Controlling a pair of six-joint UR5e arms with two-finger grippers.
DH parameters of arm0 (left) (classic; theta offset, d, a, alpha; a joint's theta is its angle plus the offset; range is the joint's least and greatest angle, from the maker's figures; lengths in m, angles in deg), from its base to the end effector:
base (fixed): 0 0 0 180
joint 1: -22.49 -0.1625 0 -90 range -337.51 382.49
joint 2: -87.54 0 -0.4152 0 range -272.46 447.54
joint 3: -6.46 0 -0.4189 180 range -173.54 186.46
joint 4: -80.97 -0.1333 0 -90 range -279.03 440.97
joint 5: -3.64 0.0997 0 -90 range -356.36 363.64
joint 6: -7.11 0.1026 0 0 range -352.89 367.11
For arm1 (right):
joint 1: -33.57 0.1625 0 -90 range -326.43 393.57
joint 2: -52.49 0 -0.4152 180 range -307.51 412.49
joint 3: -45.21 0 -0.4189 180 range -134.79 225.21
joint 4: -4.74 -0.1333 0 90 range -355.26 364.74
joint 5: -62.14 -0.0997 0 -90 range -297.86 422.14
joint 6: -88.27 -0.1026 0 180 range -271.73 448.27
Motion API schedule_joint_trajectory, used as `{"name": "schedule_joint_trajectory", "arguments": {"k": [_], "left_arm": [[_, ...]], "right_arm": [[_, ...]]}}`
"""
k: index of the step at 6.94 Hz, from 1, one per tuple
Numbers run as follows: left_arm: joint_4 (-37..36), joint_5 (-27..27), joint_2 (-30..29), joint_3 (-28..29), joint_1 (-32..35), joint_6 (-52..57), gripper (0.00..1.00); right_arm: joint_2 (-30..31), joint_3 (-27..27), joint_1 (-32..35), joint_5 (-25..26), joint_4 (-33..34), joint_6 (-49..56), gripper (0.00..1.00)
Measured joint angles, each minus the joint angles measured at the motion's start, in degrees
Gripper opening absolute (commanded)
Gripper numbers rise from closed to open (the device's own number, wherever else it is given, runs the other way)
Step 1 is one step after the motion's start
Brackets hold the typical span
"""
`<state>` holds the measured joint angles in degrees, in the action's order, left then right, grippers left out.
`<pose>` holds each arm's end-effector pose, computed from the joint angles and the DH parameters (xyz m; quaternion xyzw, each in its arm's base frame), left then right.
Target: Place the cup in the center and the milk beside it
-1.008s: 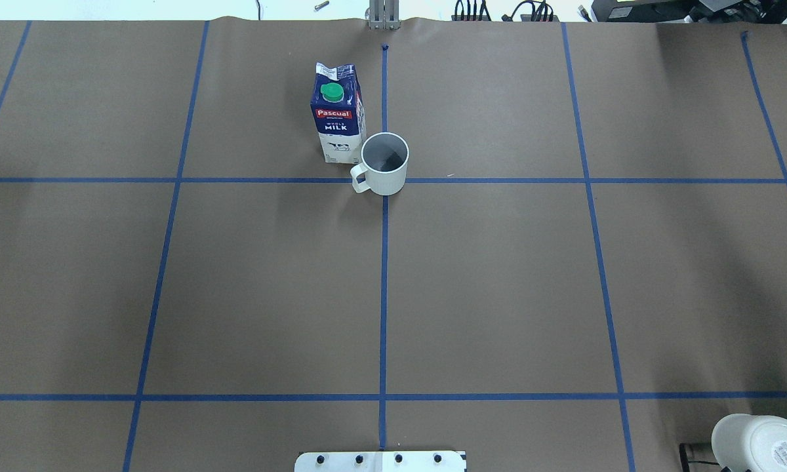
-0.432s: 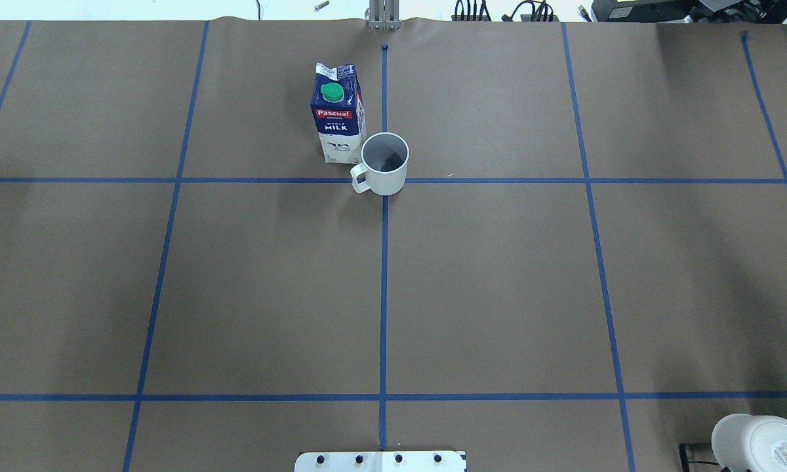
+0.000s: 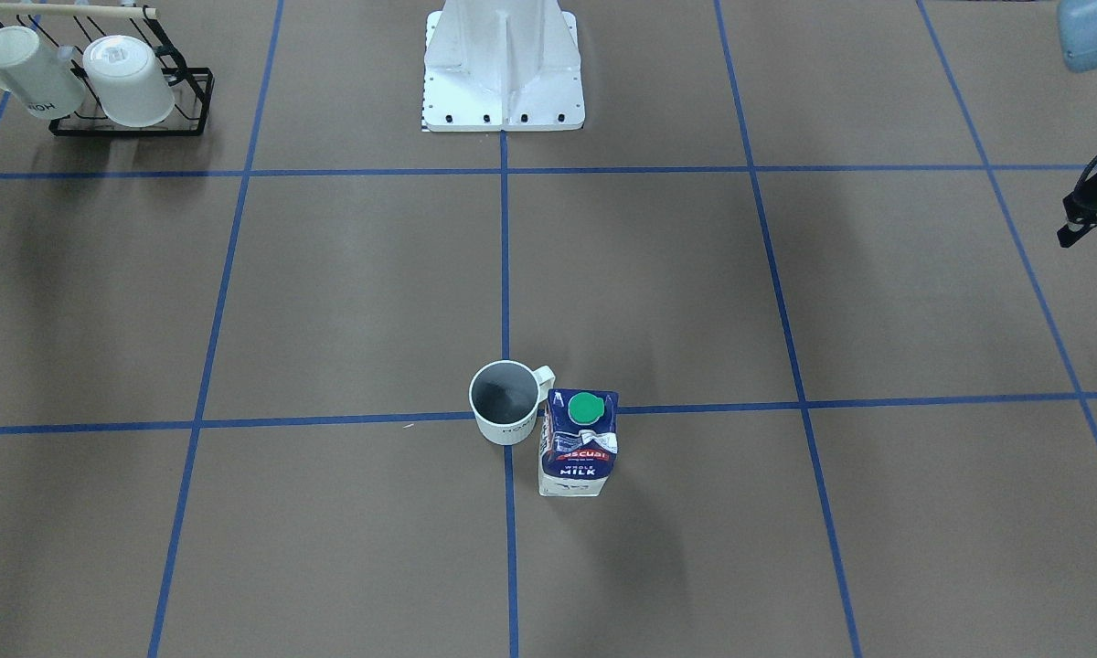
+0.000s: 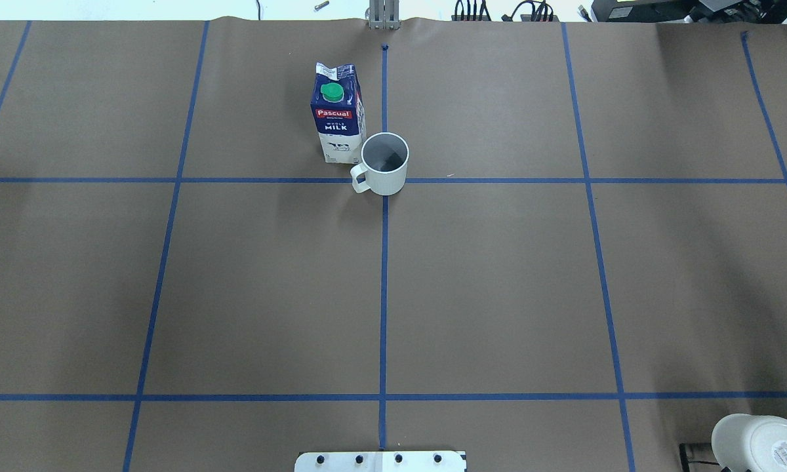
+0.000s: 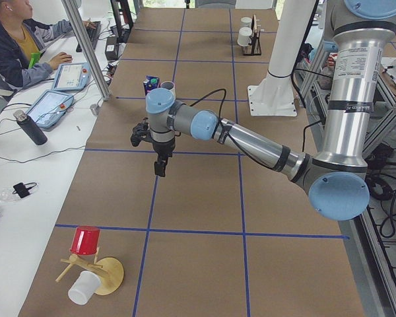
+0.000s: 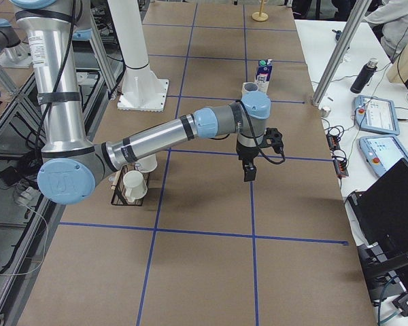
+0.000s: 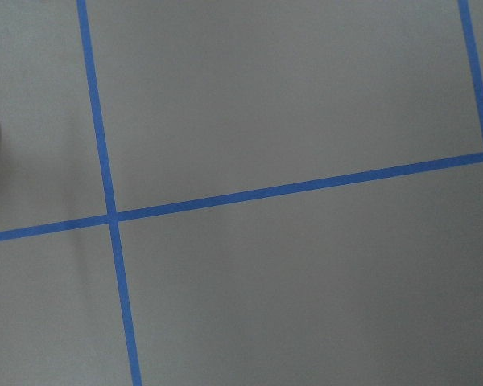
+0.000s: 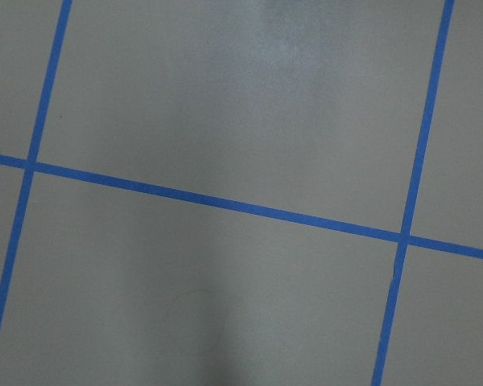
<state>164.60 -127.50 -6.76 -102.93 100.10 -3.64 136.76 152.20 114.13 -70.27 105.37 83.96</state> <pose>0.0501 -0.5346 0.4523 0.0684 0.3686 0.0661 0.9247 -0.0255 -0.5444 0.4670 0.0544 -0.3689 -0.0795 0.9245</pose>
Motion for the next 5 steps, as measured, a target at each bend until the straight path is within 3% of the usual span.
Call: {"name": "schedule_joint_trajectory", "arguments": {"k": [5], "left_arm": [[1.9, -4.1, -0.9, 0.3, 0.0, -0.1, 0.99]], "right_arm": [[0.9, 1.2, -0.1, -0.5, -0.2, 0.0, 1.0]]}}
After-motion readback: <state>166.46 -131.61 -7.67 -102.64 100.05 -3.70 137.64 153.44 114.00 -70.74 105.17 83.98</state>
